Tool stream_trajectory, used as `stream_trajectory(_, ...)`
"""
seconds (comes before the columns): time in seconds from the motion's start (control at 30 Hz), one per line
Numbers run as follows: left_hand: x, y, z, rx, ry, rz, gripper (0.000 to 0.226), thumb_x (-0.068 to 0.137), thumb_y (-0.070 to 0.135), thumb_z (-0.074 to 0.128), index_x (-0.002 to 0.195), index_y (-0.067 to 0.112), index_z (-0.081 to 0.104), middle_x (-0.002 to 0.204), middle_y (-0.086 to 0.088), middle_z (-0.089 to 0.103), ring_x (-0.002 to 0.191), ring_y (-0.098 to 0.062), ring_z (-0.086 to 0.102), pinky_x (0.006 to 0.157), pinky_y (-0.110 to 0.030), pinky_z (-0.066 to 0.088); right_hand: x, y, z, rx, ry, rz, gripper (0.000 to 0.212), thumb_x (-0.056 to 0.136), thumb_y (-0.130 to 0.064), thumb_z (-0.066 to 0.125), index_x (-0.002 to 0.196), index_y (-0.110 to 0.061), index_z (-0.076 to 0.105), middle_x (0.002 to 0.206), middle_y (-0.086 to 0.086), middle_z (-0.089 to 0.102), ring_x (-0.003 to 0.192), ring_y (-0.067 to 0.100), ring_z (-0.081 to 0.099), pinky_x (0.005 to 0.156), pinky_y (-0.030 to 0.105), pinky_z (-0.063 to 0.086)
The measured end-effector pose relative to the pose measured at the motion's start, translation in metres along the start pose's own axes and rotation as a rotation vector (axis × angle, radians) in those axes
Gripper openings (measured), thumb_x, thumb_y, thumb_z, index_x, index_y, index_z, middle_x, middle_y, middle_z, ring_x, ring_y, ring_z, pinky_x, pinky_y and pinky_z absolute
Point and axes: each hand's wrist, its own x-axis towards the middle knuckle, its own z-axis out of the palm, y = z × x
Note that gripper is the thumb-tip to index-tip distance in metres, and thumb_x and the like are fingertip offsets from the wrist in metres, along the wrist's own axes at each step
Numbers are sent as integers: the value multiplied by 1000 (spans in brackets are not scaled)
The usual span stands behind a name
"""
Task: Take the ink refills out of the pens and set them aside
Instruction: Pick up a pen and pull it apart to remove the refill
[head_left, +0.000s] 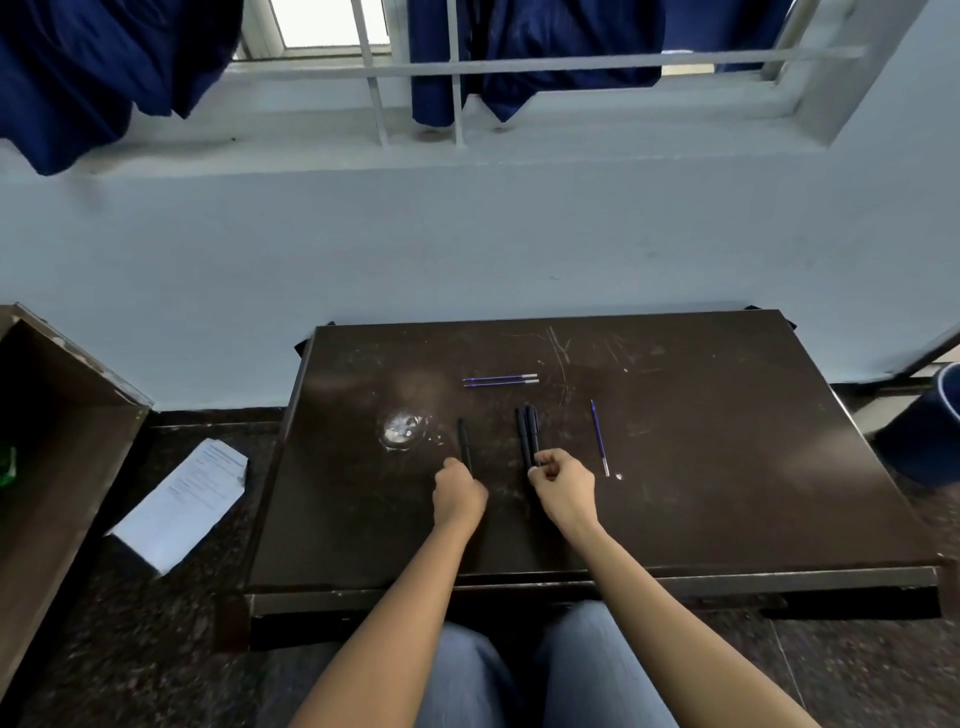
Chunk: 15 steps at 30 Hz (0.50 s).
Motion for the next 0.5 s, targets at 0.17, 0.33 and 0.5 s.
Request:
stream_trajectory(0.17,-29,-15,2,-81,-118,212,21,90,12,52,111,11,53,105,-12,65,92,-24,64,76,-34,53,-6,-20,10,202,-34,85,36,88,-30,65,119,-12,62,98,0,68,96,21,66,91,32,52)
stream_trajectory(0.33,-53,-30,-3,-192,-299,299,15,89,8,55,102,15,54,87,-5,66,81,-17,67,77,-32,57,-6,-33,12,302,1,132,21,88,-16,64,109,-11,67,95,3,69,90,18,63,91,37,53)
stream_trajectory(0.5,-62,-15,-16,-477,-379,129,17,100,17,43,105,8,57,86,-6,64,71,-12,62,59,-19,54,-17,-32,14,308,-44,161,16,86,-12,68,101,-8,69,94,7,71,74,16,64,79,35,57)
